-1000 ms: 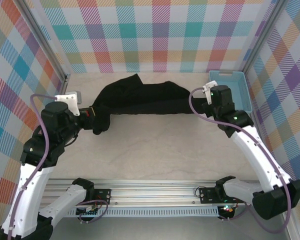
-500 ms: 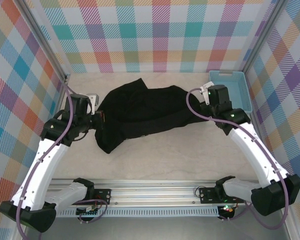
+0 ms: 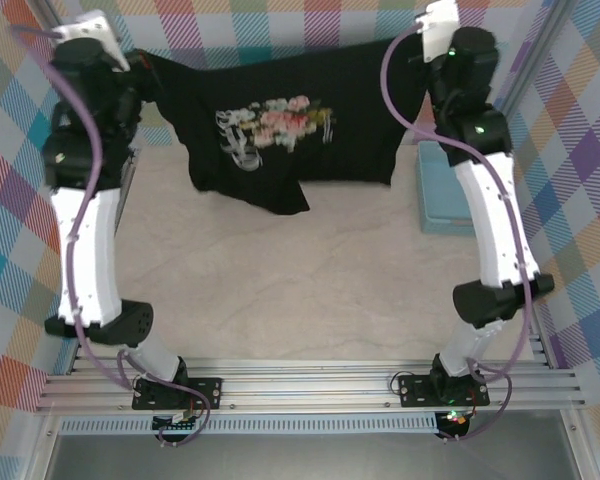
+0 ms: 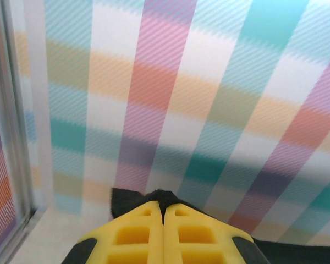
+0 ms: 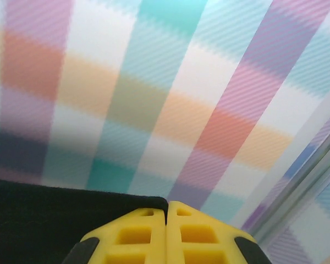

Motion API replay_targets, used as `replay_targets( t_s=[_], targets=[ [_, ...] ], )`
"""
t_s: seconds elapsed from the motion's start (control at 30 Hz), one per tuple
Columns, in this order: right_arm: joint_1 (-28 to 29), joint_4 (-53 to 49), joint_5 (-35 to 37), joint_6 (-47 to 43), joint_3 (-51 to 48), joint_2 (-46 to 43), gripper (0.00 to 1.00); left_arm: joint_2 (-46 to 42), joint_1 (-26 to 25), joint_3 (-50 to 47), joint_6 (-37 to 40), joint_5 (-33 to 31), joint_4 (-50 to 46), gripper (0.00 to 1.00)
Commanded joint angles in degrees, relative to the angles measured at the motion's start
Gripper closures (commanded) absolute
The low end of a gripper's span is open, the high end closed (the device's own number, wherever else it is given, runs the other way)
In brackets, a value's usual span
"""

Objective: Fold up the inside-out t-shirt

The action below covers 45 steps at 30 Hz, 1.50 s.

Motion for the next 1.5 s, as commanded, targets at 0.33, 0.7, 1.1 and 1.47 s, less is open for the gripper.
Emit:
replay_targets(
  t_s=[0.33,0.7,1.1,1.47],
  targets=[
    [11.3,-1.0,-0.9,-3.0,-21.6,-35.7,1.00,-27.9,0.4,-4.1,9.8,5.0,7.2,1.00],
    [11.2,6.1,7.4,-13.0,-24.8,-32.2,1.00,-14.1,0.4,-0.6,15.1,-0.4,5.6,1.00],
    [-3.9,12.6,2.5,-6.2,-16.8,8.7,0.98,25.4,1.5,4.6,15.5,-0.7,14.8,1.00],
    [-2.8,-19.0,4.1,2.4,36.9,46.7,0.43,38.2,2.6,11.7,5.4,3.6,9.2,0.17]
  ],
)
